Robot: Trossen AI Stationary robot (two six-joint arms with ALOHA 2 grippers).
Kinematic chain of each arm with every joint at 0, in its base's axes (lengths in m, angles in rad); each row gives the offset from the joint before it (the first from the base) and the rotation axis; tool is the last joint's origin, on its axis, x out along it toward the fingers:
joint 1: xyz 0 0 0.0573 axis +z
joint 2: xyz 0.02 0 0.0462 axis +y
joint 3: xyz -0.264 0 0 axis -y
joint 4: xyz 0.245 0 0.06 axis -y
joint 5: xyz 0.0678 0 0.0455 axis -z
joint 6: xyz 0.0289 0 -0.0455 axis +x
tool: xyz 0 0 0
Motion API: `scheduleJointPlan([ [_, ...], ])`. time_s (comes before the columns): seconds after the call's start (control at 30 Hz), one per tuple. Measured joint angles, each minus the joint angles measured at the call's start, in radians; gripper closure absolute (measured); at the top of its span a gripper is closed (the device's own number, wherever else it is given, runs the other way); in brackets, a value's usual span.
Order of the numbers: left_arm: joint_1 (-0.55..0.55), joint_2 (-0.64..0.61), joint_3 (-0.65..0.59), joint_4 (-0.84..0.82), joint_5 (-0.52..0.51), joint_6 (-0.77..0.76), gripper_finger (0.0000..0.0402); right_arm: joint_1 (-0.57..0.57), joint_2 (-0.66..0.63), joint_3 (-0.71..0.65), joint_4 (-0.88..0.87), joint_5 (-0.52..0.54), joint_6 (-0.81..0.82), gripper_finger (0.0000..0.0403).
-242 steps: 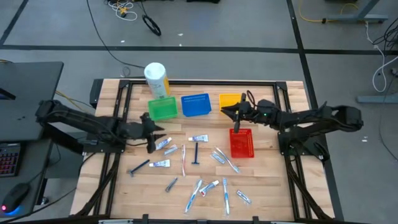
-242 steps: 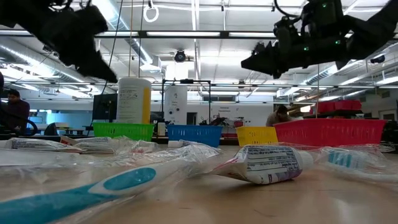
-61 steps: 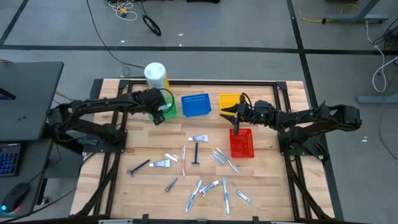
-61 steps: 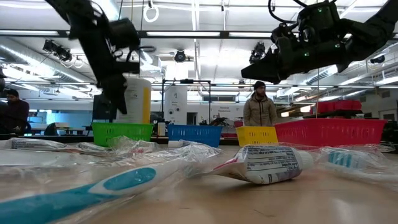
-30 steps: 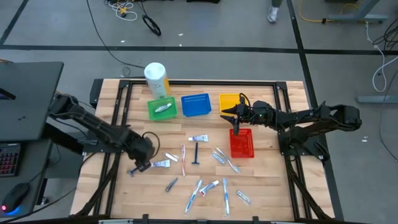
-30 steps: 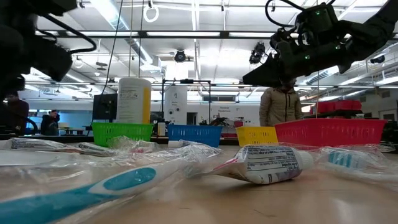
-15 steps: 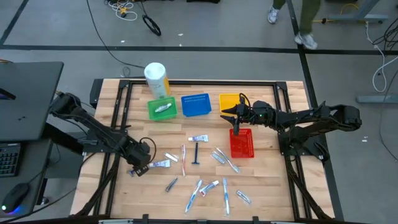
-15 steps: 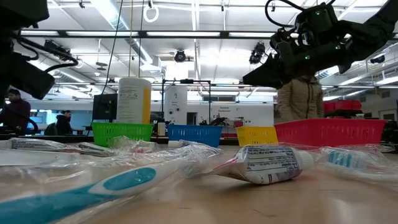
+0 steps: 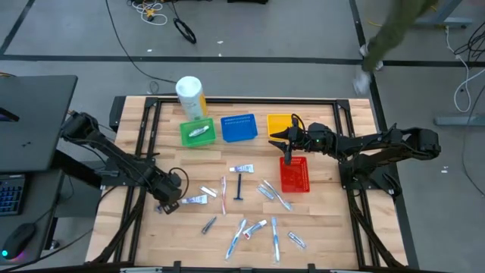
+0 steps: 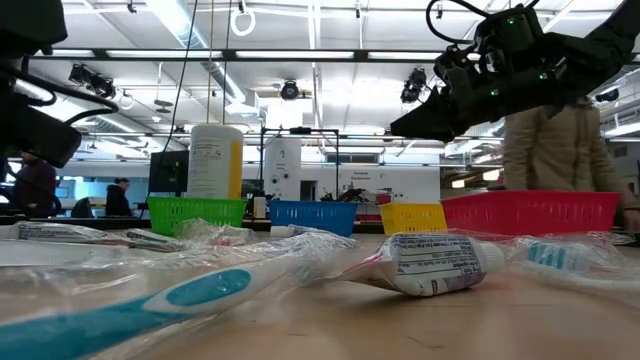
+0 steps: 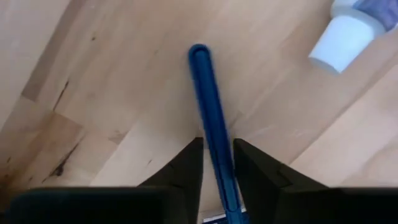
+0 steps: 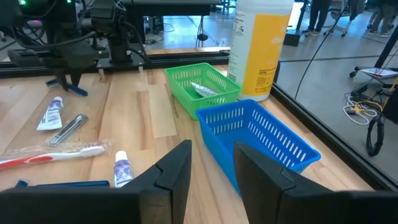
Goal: Pick & Place Travel size toiletries
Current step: Put the left blue razor into the blue bin
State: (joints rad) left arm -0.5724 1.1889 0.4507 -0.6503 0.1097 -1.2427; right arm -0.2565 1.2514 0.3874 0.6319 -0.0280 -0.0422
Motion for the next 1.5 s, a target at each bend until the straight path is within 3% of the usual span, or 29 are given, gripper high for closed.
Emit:
scheduleJointPlan([
  [0.2, 0.0, 0.0, 0.0, -0.006, -0.015, -0.028, 0.0363, 0.0, 0.0, 0.0, 0.0, 0.0, 0.0, 0.0272],
  [0.47, 0.012, 0.0, 0.009, -0.01, -0.059, -0.048, 0.0345, 0.0, 0.0, 0.0, 0.0, 0.0, 0.0, 0.0272],
  [0.67, 0.07, 0.002, 0.067, -0.01, -0.172, 0.082, 0.0364, 0.0, 0.0, 0.0, 0.002, 0.009, -0.003, 0.0272],
  [0.9, 0.211, 0.001, 0.2, -0.046, -0.315, 0.367, 0.0356, 0.0, 0.0, 0.0, 0.004, 0.027, -0.003, 0.0272],
  [1.13, 0.434, 0.01, 0.347, 0.04, -0.402, 0.832, 0.0361, 0.0, 0.0, 0.0, 0.008, 0.027, -0.003, 0.0272],
  [1.33, 0.606, 0.038, 0.402, 0.267, -0.355, 1.163, 0.0355, 0.0, 0.0, 0.0, 0.012, 0.027, -0.003, 0.0272],
  [1.5, 0.699, 0.124, 0.419, 0.445, -0.326, 1.339, 0.0356, 0.0, 0.0, 0.0, 0.019, 0.027, -0.003, 0.0272],
])
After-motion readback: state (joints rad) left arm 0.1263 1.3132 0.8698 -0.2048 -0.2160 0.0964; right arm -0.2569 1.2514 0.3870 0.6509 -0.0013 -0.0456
